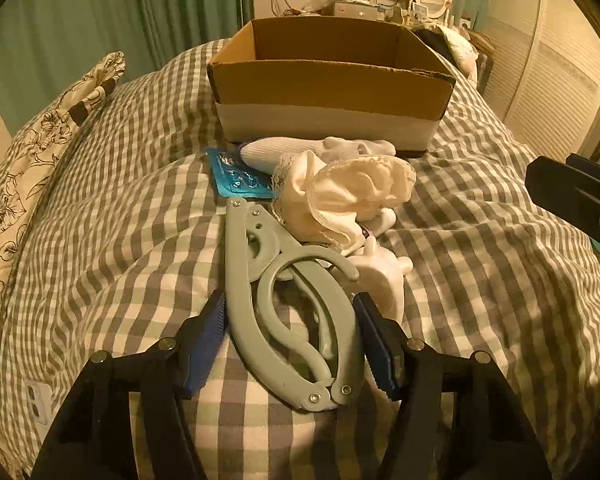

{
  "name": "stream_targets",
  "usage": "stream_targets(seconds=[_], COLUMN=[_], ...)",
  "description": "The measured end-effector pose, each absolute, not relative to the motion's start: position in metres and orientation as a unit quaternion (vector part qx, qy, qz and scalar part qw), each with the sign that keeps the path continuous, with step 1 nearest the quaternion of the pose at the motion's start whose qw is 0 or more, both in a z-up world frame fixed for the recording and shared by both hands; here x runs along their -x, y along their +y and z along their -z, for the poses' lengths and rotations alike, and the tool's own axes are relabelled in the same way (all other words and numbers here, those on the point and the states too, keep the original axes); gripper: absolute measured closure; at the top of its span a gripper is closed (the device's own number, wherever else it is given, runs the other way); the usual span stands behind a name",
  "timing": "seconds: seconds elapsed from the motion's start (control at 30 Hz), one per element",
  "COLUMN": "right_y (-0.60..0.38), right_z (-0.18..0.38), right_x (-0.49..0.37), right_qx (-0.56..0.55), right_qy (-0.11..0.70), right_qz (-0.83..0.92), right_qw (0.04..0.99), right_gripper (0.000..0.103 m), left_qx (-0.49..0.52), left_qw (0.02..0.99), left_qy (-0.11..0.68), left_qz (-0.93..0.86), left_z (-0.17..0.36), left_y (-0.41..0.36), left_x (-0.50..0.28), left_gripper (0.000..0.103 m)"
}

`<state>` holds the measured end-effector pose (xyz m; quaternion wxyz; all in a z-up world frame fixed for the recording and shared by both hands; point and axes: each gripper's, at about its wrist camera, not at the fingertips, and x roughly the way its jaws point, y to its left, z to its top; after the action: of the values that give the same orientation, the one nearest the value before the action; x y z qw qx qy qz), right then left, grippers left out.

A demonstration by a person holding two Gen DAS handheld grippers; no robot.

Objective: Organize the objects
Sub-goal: 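Grasp the green folding hanger with the left tool while the right grasps the white figurine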

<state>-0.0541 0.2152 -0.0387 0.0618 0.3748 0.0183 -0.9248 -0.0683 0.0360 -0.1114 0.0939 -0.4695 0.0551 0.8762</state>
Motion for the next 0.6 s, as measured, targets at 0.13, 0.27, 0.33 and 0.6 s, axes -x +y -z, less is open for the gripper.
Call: stream_targets(seconds=[0.13, 0.27, 0.33, 0.6], right_y=[0.210, 0.204, 0.201, 0.172], right_z=[0.037, 0.039, 0.040, 0.065], right_x=[0.049, 0.048, 0.049, 0.062], right_qx=[-0.373, -0.376, -0.379, -0.421], right_qy=[0.023, 0.031, 0.033, 0.053], right_qz=[0.925, 0.923, 0.922, 0.901], right_qw=[0.066, 0.069, 0.070, 0.087], right_gripper=[0.000, 0.000, 0.000, 0.000], left_qx=[0.465, 0.457, 0.450, 0.448], left_qw=[0.101, 0.100, 0.091, 0.083], left_qy=[0.046, 0.031, 0.018, -0.005], left_qz=[-0.878, -0.883, -0.888, -0.890], left_z=[0.105, 0.093, 0.085, 0.081], left_y=[0.033, 0.018, 0.005, -0.025], left_x=[0.063, 0.058, 0.057, 0.061], left_gripper=[0.039, 0.040, 0.041, 0.044])
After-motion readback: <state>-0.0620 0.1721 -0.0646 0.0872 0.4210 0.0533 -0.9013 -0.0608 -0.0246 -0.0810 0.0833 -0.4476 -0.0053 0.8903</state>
